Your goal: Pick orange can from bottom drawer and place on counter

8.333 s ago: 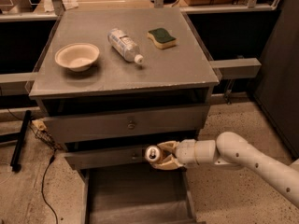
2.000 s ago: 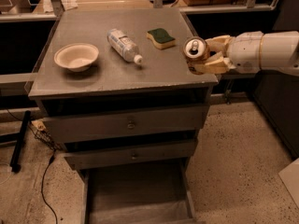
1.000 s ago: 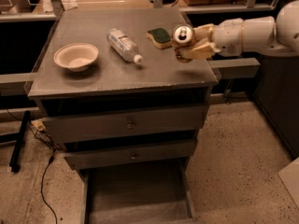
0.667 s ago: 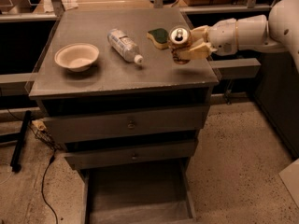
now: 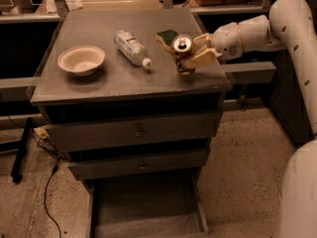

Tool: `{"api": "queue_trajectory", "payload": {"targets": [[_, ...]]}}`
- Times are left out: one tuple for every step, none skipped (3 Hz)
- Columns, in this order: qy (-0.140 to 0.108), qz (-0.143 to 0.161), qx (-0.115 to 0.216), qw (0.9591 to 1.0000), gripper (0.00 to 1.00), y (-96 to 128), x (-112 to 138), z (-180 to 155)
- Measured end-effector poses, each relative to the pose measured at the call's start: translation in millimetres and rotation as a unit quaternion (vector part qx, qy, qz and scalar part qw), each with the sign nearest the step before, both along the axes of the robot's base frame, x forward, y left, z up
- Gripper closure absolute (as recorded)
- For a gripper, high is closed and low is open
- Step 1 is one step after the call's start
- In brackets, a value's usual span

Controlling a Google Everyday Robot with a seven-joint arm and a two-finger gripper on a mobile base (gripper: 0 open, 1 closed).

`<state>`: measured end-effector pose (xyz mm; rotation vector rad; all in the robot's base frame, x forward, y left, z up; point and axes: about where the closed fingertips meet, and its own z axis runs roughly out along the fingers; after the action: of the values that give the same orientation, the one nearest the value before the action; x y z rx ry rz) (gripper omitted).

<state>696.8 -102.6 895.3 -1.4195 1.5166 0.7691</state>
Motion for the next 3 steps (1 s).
{"api": "queue_trajectory", "payload": {"targets": [[0.032,0.019,0.022,0.9990,1.00,4.4,-0.4,-6.0],[0.066,0.027,0.043,0.9966,1.00,-1.4,4.7,-7.6],[0.076,0.027,0.044,0.9958,1.00,-5.1,7.7,-8.1]]}}
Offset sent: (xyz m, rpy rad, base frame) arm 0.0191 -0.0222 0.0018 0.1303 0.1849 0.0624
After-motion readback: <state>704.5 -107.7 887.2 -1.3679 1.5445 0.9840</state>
